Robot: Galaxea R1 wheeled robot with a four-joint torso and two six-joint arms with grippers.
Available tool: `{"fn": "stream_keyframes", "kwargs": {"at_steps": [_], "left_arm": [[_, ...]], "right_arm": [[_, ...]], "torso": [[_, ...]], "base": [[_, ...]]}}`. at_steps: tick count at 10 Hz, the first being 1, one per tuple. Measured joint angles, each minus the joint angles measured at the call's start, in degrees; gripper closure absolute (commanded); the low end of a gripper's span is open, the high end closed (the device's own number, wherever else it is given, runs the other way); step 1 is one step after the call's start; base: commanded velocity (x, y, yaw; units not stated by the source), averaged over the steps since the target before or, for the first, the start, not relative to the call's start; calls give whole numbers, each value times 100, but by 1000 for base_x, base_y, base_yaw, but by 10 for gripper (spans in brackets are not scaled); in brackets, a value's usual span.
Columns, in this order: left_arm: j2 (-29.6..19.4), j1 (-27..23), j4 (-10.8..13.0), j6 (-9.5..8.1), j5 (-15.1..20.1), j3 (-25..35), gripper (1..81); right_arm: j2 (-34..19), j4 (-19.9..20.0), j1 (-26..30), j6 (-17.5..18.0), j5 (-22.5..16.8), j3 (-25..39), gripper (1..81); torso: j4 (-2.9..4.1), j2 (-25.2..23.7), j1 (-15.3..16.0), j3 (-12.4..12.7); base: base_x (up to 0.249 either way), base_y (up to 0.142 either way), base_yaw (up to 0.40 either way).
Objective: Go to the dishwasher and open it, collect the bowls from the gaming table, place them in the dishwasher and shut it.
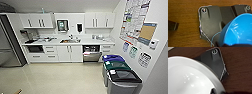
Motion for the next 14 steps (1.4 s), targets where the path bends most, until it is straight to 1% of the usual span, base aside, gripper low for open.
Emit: {"fn": "stream_keyframes", "kwargs": {"at_steps": [11, 14], "left_arm": [[-5, -15, 0, 0, 6, -1, 811], [1, -55, 0, -2, 6, -1, 811]], "right_arm": [[7, 0, 4, -2, -16, 0, 811], [16, 0, 39, -4, -13, 0, 811]], "torso": [[0, 0, 2, 0], [0, 5, 7, -2]], "base": [[244, 0, 0], [209, 0, 0]]}}
